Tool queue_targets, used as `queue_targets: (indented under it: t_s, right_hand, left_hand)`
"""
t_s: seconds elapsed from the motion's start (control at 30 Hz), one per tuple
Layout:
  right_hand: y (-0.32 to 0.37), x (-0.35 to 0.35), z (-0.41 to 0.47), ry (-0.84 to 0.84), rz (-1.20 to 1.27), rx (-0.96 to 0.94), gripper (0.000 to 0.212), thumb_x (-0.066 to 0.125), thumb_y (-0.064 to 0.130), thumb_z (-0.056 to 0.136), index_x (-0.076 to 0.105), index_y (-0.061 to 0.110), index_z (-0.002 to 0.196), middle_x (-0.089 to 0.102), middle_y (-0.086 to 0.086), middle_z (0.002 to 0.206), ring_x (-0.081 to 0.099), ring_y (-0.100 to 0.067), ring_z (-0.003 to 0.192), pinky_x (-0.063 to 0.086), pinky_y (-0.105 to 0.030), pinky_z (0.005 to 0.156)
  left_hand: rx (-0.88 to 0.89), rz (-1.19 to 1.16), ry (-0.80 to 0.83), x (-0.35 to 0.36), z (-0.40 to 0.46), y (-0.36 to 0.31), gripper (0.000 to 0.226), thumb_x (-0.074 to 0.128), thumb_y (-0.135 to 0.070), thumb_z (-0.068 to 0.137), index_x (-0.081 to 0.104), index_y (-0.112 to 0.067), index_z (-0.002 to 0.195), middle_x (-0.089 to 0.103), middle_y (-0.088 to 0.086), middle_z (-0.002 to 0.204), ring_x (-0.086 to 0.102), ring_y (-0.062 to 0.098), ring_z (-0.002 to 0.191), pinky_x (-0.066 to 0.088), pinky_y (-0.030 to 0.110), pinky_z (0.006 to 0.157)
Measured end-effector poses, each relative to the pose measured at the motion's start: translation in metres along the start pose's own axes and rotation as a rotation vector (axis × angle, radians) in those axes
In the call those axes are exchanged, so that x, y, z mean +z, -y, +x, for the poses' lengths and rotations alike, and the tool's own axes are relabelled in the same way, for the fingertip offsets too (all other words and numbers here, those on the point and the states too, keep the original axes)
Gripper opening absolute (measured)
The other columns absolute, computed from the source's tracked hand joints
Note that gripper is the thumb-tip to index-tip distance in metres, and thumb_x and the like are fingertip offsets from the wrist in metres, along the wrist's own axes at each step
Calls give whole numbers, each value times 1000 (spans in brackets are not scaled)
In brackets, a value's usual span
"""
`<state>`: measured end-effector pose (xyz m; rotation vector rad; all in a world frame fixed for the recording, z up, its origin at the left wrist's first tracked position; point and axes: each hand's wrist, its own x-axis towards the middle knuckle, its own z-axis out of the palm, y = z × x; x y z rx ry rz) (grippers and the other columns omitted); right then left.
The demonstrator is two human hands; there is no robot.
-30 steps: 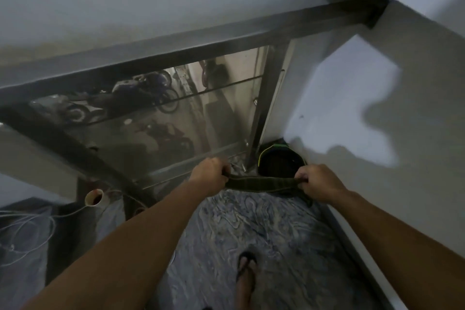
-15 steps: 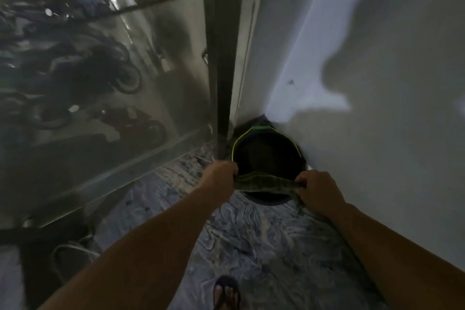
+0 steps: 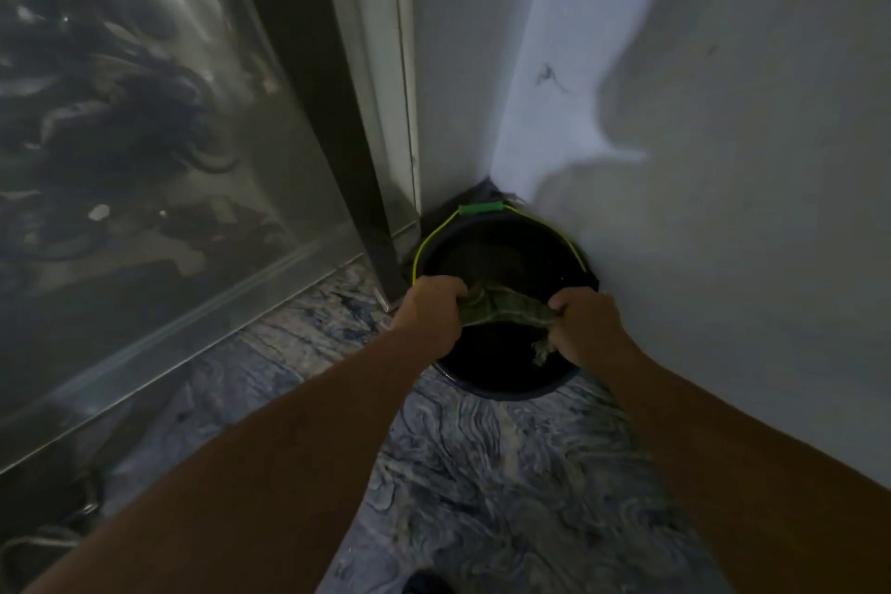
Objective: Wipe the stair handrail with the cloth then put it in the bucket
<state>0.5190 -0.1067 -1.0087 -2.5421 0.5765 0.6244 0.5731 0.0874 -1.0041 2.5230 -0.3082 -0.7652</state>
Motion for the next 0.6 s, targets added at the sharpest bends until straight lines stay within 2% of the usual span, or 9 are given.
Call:
queue_targets:
  t_s: [0.07,0.1,0.17,0.23,0.3,0.4,0.47,0.53,0.6]
  right_hand:
    - [-6,1,0,57,9,7,30,54,10,82,61,4,111,61,-18,116,59,-36,102,50,-45,90]
    - [-8,0,-3,65,4,-13,33,52,15,82,60,4,112,61,-17,116,59,-36,103,50,-44,90]
    - [-8,-5,-14,47,-5,-5,39,47,24,80,62,6,111,63,-16,106,58,-35,95,49,-41,87]
    - [-9,-10,-30,40,2,42,33,48,19,81,62,11,110,57,-11,94,51,-29,83,46,-36,81]
    - [-9,-14,-48,33,8,47,28,49,13,83,62,13,108,52,-8,91,46,-27,80,44,-30,80]
    - [-10,-21,-91,43,15,35,19,48,12,85,62,19,96,53,-10,86,46,-27,74,41,-23,74]
    - [-15,-22,-125,39,-14,35,19,43,17,86,61,19,90,59,-14,87,54,-29,77,42,-20,72]
    - [-22,-23,-163,31,-37,-3,39,33,24,84,68,8,93,68,-14,97,63,-30,91,46,-27,79]
    - [-27,-24,-207,38,-63,17,37,36,22,88,70,7,91,69,-9,98,65,-26,92,45,-28,77]
  left_hand:
    - [15,26,44,1,-3,0,39,59,-7,83,61,-9,121,60,15,127,55,34,119,44,38,102]
    - [28,34,59,0,-5,0,34,60,-8,82,64,-9,116,62,15,122,57,34,116,46,39,100]
    - [30,42,75,-8,-16,-1,28,60,-10,82,66,-9,109,66,15,114,60,34,111,49,41,95]
    - [9,69,103,-18,-29,1,38,61,-15,83,62,-13,121,63,13,122,57,33,118,47,40,99]
    - [4,108,123,-31,-45,2,46,61,-21,84,56,-14,129,57,11,131,52,32,125,43,38,103]
    - [-2,126,157,-52,-80,5,43,59,-24,89,56,-12,130,55,11,135,51,28,125,40,32,102]
    - [-15,119,181,-66,-110,8,46,60,-23,88,53,-13,133,53,9,138,50,25,126,38,29,102]
    - [-4,122,197,-81,-146,12,53,60,-26,89,46,-15,139,46,9,145,43,23,132,36,27,104]
    - [3,124,238,-92,-189,15,53,57,-28,92,42,-13,140,41,9,148,40,22,135,36,15,99]
